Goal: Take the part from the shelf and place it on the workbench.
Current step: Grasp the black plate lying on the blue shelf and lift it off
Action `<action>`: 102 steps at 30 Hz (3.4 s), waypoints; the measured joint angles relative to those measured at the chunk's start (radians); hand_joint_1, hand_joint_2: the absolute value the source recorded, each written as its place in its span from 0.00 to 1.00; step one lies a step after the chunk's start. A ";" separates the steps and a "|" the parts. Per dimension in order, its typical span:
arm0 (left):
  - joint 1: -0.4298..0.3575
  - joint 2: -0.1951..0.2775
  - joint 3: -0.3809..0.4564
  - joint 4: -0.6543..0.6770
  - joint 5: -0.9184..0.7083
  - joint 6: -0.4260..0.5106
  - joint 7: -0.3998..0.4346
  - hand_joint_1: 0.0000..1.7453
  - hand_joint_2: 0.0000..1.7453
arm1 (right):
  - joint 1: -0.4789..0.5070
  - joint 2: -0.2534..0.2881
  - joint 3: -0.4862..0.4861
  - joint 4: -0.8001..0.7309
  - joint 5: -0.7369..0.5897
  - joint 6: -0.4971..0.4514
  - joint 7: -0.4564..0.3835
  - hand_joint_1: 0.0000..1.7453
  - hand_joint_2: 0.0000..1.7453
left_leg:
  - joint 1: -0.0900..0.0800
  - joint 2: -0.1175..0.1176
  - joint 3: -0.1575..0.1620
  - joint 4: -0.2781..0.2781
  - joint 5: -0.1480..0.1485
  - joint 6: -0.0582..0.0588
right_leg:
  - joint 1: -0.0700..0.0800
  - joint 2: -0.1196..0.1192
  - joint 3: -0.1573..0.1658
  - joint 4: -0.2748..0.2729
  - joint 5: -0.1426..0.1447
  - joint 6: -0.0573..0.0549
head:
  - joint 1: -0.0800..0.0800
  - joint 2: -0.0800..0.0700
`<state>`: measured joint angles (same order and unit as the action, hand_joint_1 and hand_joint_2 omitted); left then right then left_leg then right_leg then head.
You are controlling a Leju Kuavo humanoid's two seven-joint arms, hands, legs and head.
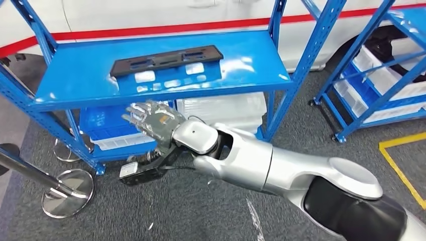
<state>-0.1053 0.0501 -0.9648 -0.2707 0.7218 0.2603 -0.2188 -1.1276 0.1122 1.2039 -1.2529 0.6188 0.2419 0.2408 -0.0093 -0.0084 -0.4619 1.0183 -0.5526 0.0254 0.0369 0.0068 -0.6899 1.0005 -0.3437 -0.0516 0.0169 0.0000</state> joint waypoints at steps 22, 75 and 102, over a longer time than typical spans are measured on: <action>-0.002 0.004 -0.023 0.004 -0.002 -0.008 0.027 0.00 0.00 | 0.041 -0.013 -0.001 0.055 -0.028 -0.095 0.057 0.00 0.75 | 0.028 0.000 -0.111 -0.010 0.088 0.007 | -0.045 0.002 -0.060 0.305 -0.215 0.073 | -0.003 0.000; -0.005 0.001 -0.044 0.010 0.019 -0.027 0.030 0.00 0.00 | 0.078 0.012 -0.004 0.097 0.056 -0.030 0.015 0.00 1.00 | 0.012 0.004 -0.170 -0.010 0.122 -0.014 | -0.028 0.003 0.159 0.007 -0.152 0.041 | -0.015 0.000; -0.007 0.001 -0.045 0.011 0.030 -0.007 0.033 0.00 0.00 | 0.069 0.018 0.026 0.115 0.009 0.080 0.036 0.00 1.00 | 0.021 0.002 -0.157 0.051 0.066 -0.041 | -0.035 0.007 0.052 0.019 -0.062 0.016 | -0.013 0.000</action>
<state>-0.1119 0.0508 -1.0094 -0.2599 0.7513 0.2529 -0.1854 -1.0585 0.1299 1.2299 -1.1383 0.6283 0.3219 0.2771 0.0115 -0.0064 -0.6186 1.0691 -0.4864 -0.0156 0.0015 0.0141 -0.6376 1.0198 -0.4058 -0.0360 0.0039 0.0000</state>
